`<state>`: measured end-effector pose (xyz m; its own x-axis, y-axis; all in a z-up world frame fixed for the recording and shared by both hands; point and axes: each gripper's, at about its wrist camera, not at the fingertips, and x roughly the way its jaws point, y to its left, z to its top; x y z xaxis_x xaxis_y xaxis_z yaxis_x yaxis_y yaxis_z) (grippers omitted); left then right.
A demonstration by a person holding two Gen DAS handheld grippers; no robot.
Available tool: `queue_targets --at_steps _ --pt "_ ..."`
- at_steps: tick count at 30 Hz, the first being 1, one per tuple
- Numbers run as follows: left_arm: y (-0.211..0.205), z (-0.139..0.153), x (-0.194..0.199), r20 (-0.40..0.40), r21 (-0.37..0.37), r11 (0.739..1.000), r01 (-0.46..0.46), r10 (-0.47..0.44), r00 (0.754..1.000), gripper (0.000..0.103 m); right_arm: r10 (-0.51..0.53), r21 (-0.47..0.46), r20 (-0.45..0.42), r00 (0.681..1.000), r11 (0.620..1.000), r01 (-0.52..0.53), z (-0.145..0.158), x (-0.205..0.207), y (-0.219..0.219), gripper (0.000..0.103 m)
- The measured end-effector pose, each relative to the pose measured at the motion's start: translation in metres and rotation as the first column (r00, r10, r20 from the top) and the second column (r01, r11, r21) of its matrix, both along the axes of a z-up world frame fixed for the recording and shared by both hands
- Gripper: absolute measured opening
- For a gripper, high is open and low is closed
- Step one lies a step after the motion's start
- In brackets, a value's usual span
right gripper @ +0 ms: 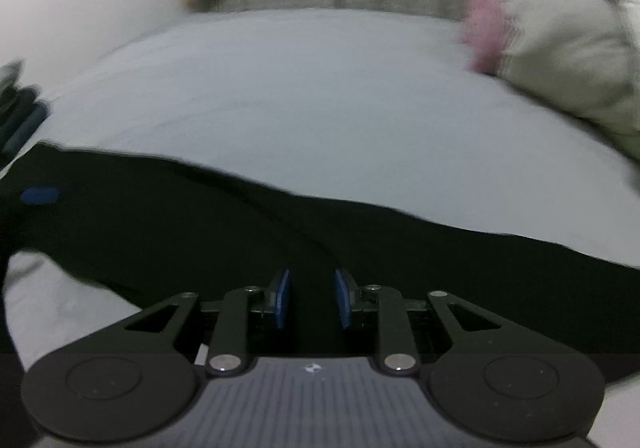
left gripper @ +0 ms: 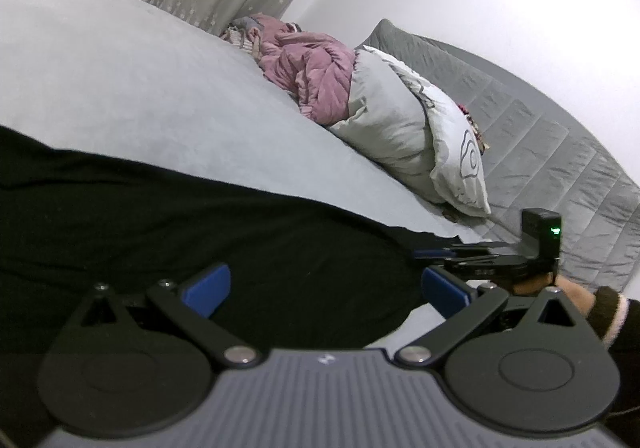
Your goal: Fold clothes
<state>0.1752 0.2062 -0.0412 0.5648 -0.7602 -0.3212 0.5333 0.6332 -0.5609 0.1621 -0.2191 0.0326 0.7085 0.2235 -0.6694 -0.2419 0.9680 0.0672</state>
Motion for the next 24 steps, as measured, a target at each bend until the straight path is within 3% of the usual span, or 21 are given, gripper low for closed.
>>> queue_targets --at_steps 5,7,9,11,14,18,22,24 --pt "-0.019 0.022 -0.009 -0.083 0.108 0.992 -0.063 0.072 0.994 0.103 -0.134 0.021 0.015 0.991 0.991 0.134 0.024 -0.052 -0.011 0.052" --pt "-0.027 0.034 -0.019 -0.101 0.175 0.980 -0.093 0.112 0.989 0.103 -0.181 0.007 0.005 0.984 0.984 0.181 0.026 -0.074 -0.011 0.053" --pt "-0.034 0.045 -0.028 -0.110 0.239 0.963 -0.124 0.154 0.982 0.103 -0.226 -0.002 -0.006 0.974 0.974 0.226 0.026 -0.095 -0.010 0.058" --pt "-0.043 0.061 -0.046 -0.108 0.317 0.934 -0.167 0.211 0.972 0.103 -0.258 0.032 -0.012 0.966 0.966 0.258 0.023 -0.114 -0.012 0.072" --pt "-0.057 0.079 -0.075 -0.091 0.417 0.887 -0.200 0.260 0.961 0.103 -0.267 0.114 -0.010 0.964 0.957 0.267 0.018 -0.138 -0.017 0.074" --pt "-0.080 0.085 -0.114 -0.068 0.444 0.868 -0.222 0.280 0.958 0.103 -0.268 0.111 0.068 0.961 0.959 0.260 0.026 -0.143 -0.012 0.073" --pt "-0.112 0.068 -0.140 -0.137 0.427 0.888 -0.168 0.247 0.959 0.103 -0.286 0.096 0.064 0.956 0.955 0.279 0.025 -0.151 -0.004 0.072" --pt "-0.125 0.062 -0.150 -0.152 0.454 0.878 -0.153 0.245 0.957 0.103 -0.289 0.102 0.056 0.956 0.954 0.282 0.021 -0.160 0.001 0.072"
